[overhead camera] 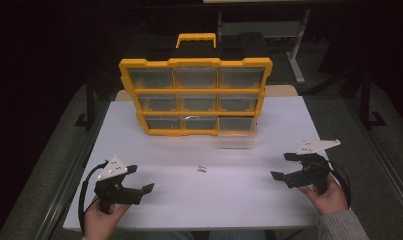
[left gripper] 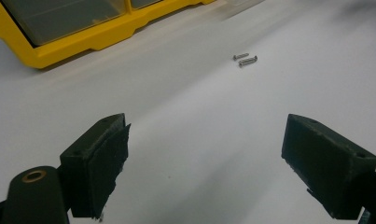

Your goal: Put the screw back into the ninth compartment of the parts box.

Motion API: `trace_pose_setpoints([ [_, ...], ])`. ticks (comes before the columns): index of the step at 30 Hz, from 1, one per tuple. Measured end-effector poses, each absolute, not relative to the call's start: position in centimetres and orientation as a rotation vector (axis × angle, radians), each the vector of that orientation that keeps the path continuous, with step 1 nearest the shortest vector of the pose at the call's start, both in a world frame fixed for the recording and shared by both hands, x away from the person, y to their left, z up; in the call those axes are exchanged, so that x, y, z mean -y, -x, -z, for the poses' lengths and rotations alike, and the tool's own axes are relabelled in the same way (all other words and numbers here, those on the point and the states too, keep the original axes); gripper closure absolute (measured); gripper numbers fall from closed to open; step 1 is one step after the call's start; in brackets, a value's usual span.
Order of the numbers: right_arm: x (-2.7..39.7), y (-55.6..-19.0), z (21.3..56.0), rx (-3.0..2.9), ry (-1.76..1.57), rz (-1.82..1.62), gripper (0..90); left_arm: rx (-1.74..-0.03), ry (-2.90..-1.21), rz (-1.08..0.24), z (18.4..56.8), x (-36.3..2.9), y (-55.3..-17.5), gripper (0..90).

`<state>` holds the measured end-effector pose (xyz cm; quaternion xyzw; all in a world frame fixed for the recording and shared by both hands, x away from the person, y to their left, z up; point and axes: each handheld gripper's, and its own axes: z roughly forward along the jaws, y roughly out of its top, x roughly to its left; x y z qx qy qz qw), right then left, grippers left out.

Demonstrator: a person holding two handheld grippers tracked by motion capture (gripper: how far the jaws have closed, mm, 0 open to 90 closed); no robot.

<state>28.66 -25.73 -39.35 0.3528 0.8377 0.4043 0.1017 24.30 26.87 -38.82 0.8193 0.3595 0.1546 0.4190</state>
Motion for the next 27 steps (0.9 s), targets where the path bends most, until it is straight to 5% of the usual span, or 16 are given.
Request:
trace_pose_setpoints([
  [27, 23.1, -29.6, 37.4, -2.572, -0.98, -1.174, 14.3, -0.895, -2.064, -0.384, 38.8, -26.8, -24.2, 14.2],
])
